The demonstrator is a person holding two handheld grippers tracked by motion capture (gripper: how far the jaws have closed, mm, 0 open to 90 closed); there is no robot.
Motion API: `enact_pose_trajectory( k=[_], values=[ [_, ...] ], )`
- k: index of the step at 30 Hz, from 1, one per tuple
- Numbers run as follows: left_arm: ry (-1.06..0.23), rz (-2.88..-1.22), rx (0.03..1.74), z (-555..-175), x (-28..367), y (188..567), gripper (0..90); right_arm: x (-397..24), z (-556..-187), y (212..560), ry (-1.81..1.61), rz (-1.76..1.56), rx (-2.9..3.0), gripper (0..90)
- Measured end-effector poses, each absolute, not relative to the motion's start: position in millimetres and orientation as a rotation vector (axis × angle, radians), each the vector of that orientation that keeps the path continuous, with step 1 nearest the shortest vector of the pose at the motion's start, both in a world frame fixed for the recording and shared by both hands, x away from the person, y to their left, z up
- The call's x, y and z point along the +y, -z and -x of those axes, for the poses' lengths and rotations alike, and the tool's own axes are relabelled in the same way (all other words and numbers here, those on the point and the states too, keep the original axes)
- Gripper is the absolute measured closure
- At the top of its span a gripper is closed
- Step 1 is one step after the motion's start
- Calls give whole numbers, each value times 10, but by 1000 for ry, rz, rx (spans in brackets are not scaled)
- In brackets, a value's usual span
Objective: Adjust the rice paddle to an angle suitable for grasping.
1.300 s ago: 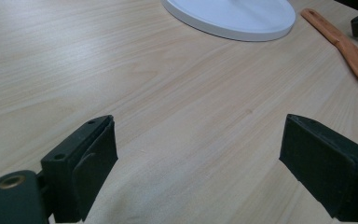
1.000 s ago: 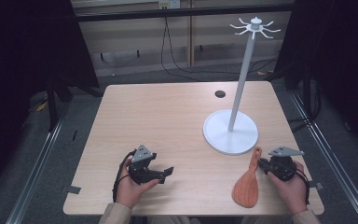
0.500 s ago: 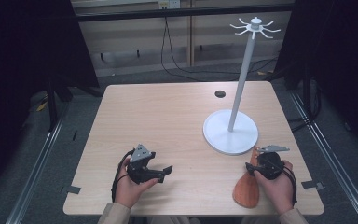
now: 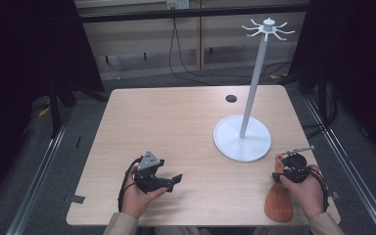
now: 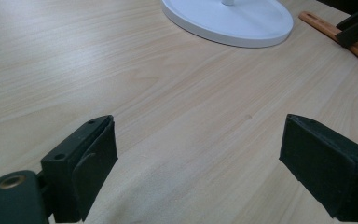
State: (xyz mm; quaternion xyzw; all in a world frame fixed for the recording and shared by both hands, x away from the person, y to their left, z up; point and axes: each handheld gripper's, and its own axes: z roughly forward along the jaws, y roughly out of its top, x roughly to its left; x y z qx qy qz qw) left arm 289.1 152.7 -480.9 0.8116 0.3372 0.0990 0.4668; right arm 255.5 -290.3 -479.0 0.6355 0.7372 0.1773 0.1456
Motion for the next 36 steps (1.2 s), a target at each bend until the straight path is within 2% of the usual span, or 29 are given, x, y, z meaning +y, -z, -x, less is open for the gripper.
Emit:
enact_pose_trajectory(
  k=[3, 8, 26, 36],
  values=[
    [-241, -1989, 827, -2893, 1530, 4812, 107, -2890, -2605, 4764, -456, -1882, 2120, 558],
    [-244, -1987, 825, -2890, 1539, 4800, 107, -2874, -2685, 4735, -401, -1944, 2113, 658],
    [-252, -1976, 828, -2895, 1548, 4794, 104, -2887, -2756, 4719, -364, -1984, 2106, 670],
    [-253, -1979, 829, -2891, 1545, 4797, 104, -3010, -2598, 4611, -652, -1935, 2027, 670]
  ],
)
